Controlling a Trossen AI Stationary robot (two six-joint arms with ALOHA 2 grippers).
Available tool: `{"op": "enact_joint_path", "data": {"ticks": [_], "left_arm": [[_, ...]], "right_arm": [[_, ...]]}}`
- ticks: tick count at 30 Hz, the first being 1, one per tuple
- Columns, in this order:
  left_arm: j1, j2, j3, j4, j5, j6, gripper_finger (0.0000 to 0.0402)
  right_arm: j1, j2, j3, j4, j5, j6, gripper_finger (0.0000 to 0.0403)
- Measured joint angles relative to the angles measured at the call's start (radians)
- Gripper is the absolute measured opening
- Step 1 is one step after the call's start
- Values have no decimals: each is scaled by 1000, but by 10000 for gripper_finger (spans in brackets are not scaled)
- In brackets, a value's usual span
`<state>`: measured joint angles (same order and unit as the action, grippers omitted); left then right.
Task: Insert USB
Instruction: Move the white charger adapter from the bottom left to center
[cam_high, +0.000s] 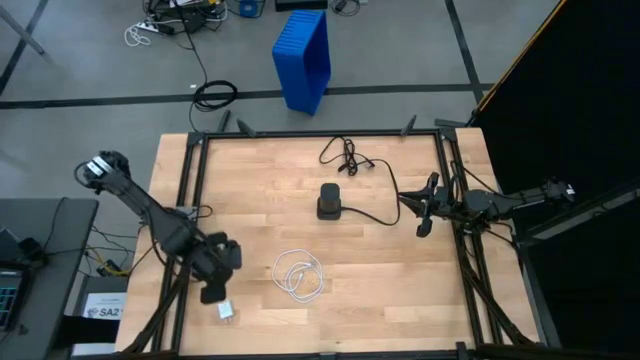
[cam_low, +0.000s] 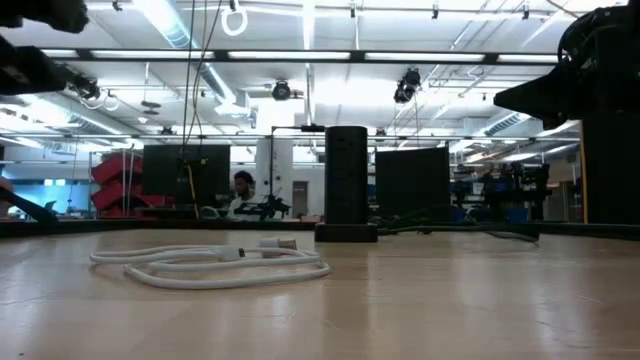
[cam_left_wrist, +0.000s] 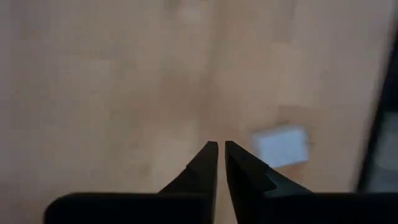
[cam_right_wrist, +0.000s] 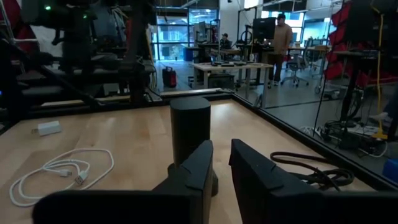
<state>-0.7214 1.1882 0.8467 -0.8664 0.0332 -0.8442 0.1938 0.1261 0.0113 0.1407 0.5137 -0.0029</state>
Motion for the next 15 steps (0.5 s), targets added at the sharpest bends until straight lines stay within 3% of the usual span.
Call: {"op": "enact_joint_path", "data": {"ticks": [4,10,15], "left_arm": [[-41,100,0,165,74,26,89],[-79,230,0,182,96,-41,193],[-121,277,0,195,93,-146,252]], "right_arm": [[0,0,0,0,0,0,35],[0,0,0,0,0,0,27],[0,0,0,0,0,0,25]]}}
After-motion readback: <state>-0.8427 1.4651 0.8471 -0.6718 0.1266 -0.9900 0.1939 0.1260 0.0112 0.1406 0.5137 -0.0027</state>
